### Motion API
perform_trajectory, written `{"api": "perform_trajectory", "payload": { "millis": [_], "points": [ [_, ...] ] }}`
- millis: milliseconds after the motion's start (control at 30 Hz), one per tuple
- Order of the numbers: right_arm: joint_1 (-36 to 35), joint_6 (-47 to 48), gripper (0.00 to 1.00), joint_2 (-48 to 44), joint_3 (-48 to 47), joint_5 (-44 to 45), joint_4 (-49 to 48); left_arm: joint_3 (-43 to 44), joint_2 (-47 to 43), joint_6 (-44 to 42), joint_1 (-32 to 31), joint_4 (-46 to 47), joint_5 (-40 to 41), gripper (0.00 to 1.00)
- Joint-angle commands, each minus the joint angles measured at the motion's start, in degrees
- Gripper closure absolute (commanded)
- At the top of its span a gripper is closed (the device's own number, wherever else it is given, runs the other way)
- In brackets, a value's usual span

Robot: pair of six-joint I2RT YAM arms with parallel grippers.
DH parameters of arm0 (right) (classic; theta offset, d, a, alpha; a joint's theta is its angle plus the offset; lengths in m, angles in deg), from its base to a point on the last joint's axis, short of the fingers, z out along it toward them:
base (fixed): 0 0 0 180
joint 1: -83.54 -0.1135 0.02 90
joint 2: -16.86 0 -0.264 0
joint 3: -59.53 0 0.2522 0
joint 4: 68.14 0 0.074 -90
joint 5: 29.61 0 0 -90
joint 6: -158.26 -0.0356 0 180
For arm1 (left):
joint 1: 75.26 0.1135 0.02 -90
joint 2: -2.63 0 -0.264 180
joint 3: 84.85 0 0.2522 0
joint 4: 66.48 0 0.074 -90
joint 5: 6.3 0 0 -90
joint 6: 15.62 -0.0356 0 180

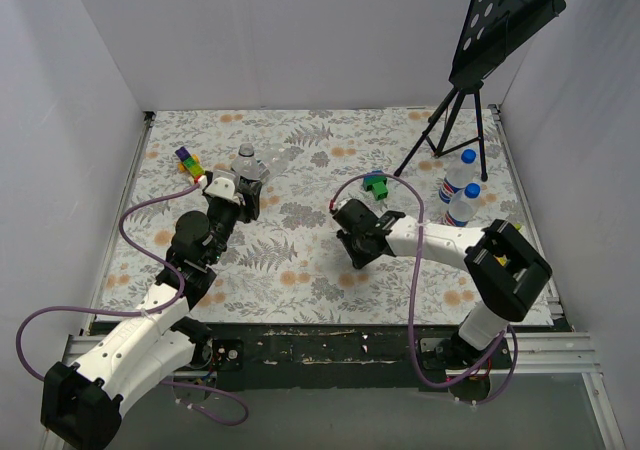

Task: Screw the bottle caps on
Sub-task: Adjust the bottle cap at the center of the board.

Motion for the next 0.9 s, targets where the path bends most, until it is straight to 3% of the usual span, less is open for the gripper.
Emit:
{"api": "perform_trajectory", "payload": {
  "millis": [0, 67, 133, 367, 533, 867],
  "points": [
    [-2.2, -0.8, 0.72, 3.8, -1.6, 4.5, 3.4, 0.9, -0.6, -0.4, 0.2, 0.1, -0.3, 1.0],
    [-2.4, -0.4, 0.9, 3.9, -2.4, 6.9, 5.0, 0.8, -0.7, -0.5, 0.2, 0.1, -0.3, 1.0],
    [-2.6, 0.5, 0.98, 3.4, -3.8, 9.9, 7.0, 0.9, -0.7, -0.5, 0.2, 0.1, -0.4, 1.0],
    [-3.0, 4.5, 0.99, 4.2, -10.2, 31.4, 16.2, 0.8, -1.0, -0.6, 0.2, 0.2, 0.1, 1.0],
    [-4.9, 2.7, 0.99, 12.7, -15.0, 49.4, 24.5, 0.8, -1.0, -0.6, 0.2, 0.2, 0.2, 1.0],
    [-10.2, -3.4, 0.96, 26.4, -22.3, 57.0, 31.2, 0.8, -0.9, -0.6, 0.2, 0.2, 0.2, 1.0]
  ]
}}
